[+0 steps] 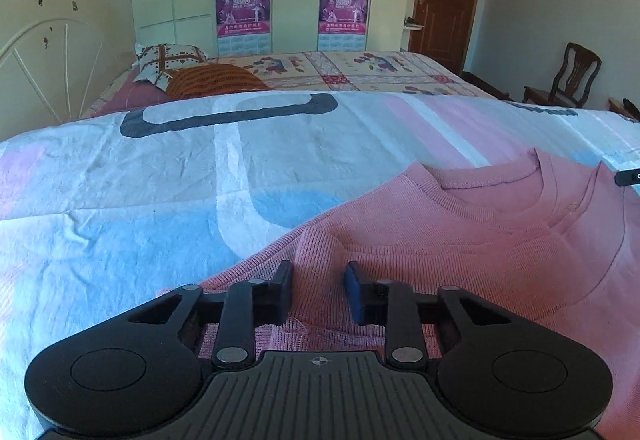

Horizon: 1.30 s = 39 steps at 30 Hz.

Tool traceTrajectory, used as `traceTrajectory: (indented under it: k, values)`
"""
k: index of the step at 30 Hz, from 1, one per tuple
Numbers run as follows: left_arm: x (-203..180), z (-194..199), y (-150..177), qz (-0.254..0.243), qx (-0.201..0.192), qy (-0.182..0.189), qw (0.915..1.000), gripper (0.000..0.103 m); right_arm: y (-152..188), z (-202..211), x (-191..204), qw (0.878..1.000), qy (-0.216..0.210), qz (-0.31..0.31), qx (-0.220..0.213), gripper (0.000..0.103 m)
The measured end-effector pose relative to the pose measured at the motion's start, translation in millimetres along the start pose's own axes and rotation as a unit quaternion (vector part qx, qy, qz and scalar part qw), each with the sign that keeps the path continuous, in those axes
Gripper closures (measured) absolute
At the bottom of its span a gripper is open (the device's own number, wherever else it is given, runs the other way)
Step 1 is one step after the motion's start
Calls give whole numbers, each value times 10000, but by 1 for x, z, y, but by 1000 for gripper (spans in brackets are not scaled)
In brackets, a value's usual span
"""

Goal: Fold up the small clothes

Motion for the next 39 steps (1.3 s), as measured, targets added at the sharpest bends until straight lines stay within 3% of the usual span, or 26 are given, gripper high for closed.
traceTrajectory:
  k: [4, 5, 6, 7, 10, 12, 14, 16, 20, 25, 26, 28, 29, 30, 34, 37, 39]
  values:
    - [-7, -7, 0, -234, -55, -186, 9995, 78, 8, -12, 5, 9988, 26, 371, 313, 72]
    - [-10, -8, -2, -343, -46, -205, 9992, 78, 8, -13, 9, 9984, 123, 475, 297, 76]
    - [-11, -6, -4, -417, -66, -160, 9990, 98, 8, -13, 12, 9980, 150, 529, 299, 93]
    - [-11, 2, -7, -298, -271, -49, 9992, 101, 7, -13, 15, 9978, 140, 576, 281, 93]
    - [6, 40, -9, 310, -1222, 77, 9920, 101, 0, 12, 26, 9972, 54, 693, -277, 94]
    - [16, 46, -6, 590, -1416, 46, 9881, 101, -6, 38, 23, 9942, 157, 542, -921, 94]
    - [21, 25, -6, 766, -1094, -33, 9910, 101, -12, 37, 14, 9918, 456, 316, -1149, 94]
    - [23, 3, -9, 910, -708, -173, 9932, 101, -15, 14, 6, 9945, 581, 94, -868, 94]
    - [18, -7, -13, 801, -537, -415, 9945, 101, -14, -13, 0, 9954, 840, 20, -468, 94]
    - [16, -21, -12, 722, -326, -483, 9957, 100, -9, -27, -4, 9956, 896, -8, -283, 92]
    - [17, -20, -12, 758, -318, -476, 9955, 96, -10, -27, -5, 9959, 865, -79, -257, 89]
    - [21, -6, -13, 950, -378, -704, 9923, 61, -13, -17, -4, 9954, 867, -238, -336, 74]
    - [17, 10, -14, 915, -617, -724, 9913, 60, -14, -6, 2, 9946, 875, -186, -535, 60]
    - [6, 25, -13, 827, -790, -546, 9919, 60, -13, 5, 10, 9948, 741, -64, -699, 61]
    - [-79, 59, 12, 210, -792, 536, 9952, 60, 13, 27, 43, 9960, 223, 622, -607, 75]
    - [-149, 69, 39, -359, -713, 984, 9919, 60, 47, 41, 60, 9936, -18, 1025, -470, 74]
    - [-185, 60, 50, -662, -590, 1085, 9901, 60, 63, 41, 77, 9916, -288, 1233, -279, 75]
Point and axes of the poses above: each gripper's, at about its wrist camera, not at the fingertips, and z roughly against the way its jaws point, x to its left, y to its underside, the point moved 9 cm from there along -z, roughly the way its jaws point, and after that the axes turned 15 degrees about x, right-handed, at the moved point
